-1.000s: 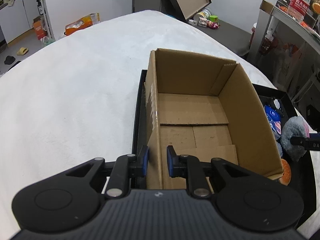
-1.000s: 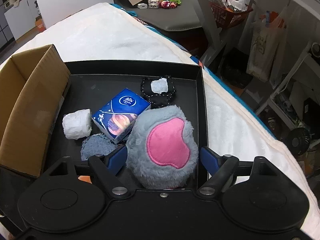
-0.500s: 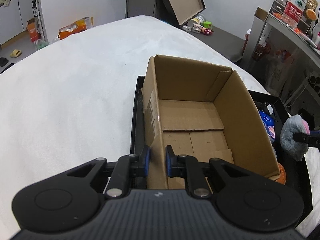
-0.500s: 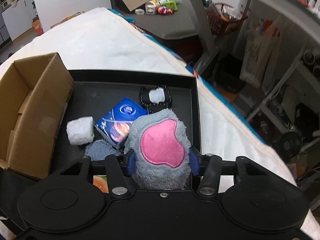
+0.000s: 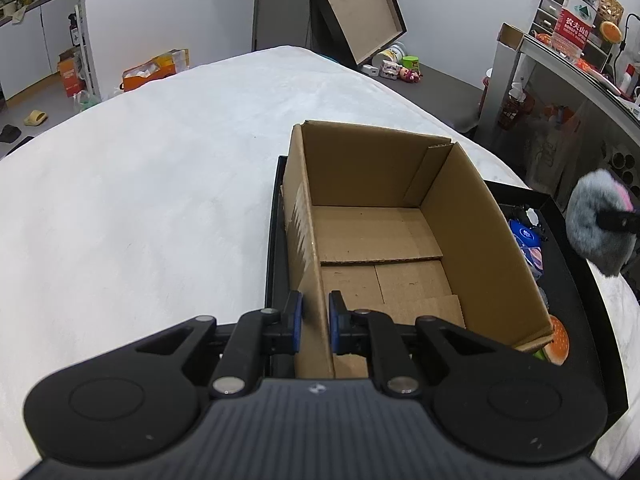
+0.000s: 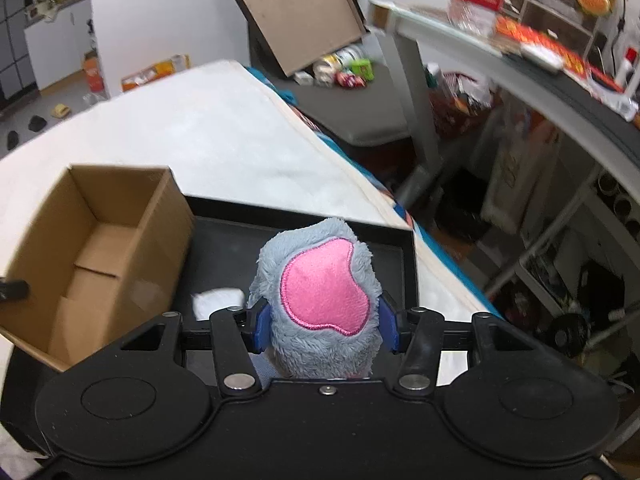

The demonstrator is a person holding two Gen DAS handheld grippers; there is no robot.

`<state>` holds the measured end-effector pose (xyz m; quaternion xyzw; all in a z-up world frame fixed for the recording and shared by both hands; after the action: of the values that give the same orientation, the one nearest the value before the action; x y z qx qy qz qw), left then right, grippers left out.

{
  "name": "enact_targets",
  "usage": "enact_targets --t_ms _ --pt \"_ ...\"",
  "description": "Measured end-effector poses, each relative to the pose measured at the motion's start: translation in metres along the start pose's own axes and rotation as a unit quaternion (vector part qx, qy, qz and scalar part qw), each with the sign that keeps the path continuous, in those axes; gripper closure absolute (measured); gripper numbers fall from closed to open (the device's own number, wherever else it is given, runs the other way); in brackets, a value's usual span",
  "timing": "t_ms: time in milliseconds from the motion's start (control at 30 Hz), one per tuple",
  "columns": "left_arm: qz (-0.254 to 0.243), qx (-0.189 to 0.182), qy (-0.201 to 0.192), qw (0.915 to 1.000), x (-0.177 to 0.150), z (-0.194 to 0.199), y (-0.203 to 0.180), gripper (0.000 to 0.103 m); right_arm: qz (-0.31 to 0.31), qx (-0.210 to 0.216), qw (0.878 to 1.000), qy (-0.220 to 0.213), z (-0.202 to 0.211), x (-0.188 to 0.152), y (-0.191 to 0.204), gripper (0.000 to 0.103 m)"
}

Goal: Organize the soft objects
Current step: 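Lift the grey plush and carry it over the cardboard box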

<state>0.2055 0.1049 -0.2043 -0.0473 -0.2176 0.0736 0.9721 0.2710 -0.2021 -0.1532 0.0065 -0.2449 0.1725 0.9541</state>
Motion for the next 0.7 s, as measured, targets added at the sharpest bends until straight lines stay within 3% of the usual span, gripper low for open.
enact_targets --t_ms 467,700 --pt "0.011 -0.005 0.003 0.9999 -0.016 0.008 -0.003 0.090 0.051 0.016 0.997 -0.047 0.045 0.018 0.041 0.053" --pt "0.012 -0.008 0.001 0.9999 -0.017 0.009 -0.003 0.090 0.114 0.036 0.991 -0.057 0.053 0.038 0.080 0.053"
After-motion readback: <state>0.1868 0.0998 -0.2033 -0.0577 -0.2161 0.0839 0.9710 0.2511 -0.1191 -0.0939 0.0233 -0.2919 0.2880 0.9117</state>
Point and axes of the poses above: each gripper's, at about its wrist camera, not at the fingertips, and z roughly against the way its jaws point, y to its left, x to its top, the point moved 8 cm from there along -z, roughly the way its jaws point, and after that the axes turned 14 degrees about y, right-handed, at the moved point
